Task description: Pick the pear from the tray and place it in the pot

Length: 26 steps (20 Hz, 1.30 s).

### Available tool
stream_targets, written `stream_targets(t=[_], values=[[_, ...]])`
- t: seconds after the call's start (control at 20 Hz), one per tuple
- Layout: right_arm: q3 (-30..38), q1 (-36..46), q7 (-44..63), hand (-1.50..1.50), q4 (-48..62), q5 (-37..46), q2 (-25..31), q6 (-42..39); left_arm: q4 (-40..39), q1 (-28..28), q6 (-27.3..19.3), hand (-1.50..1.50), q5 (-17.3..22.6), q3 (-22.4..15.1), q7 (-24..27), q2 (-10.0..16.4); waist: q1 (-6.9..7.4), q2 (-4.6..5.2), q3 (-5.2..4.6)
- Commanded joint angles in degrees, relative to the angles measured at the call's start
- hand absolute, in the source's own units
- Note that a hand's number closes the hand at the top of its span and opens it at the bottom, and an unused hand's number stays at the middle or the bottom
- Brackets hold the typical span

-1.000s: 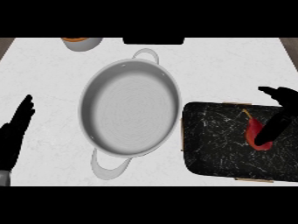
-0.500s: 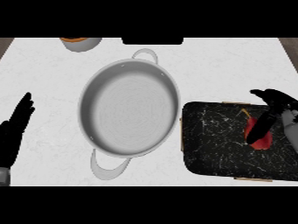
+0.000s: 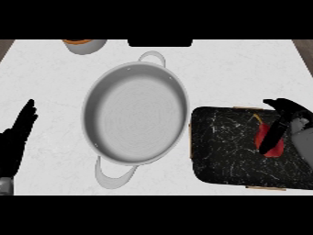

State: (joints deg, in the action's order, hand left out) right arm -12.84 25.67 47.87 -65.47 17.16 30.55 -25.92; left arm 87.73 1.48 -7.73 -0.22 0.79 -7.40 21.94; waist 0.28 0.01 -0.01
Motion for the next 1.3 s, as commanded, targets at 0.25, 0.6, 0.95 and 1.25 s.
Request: stream_targets(t=[0.25,0.6,0.95,1.25], values=[[2.4,-0.8,-2.3,1.5,0.7,4.5,-3.3,-5.0,1.2,0.7,3.6,0.0,-1.1,3.5,0.1,-0.9,-0.05,-0.04,0.01],[2.2,-2.2,-11.5,1.5,4.1,12.2,-5.3,-0.2,-1.1,-0.6,3.3,0.0,-3.9,3.6,0.9,-3.7,-0.06,0.03,0.01],[-15.7,2.8,-5.5,1.5,-11.2,17.1,-25.6,1.6,1.0,-0.8,5.2,0.0,-2.5,3.0,-0.9,-3.1,2.89,-0.28,-0.18],[-33.6,9.9,1.8,1.5,-12.8,16.4,-30.3,8.4,0.7,-3.7,6.4,0.0,-3.5,-0.1,-1.2,-3.9,8.01,0.32,-0.14]])
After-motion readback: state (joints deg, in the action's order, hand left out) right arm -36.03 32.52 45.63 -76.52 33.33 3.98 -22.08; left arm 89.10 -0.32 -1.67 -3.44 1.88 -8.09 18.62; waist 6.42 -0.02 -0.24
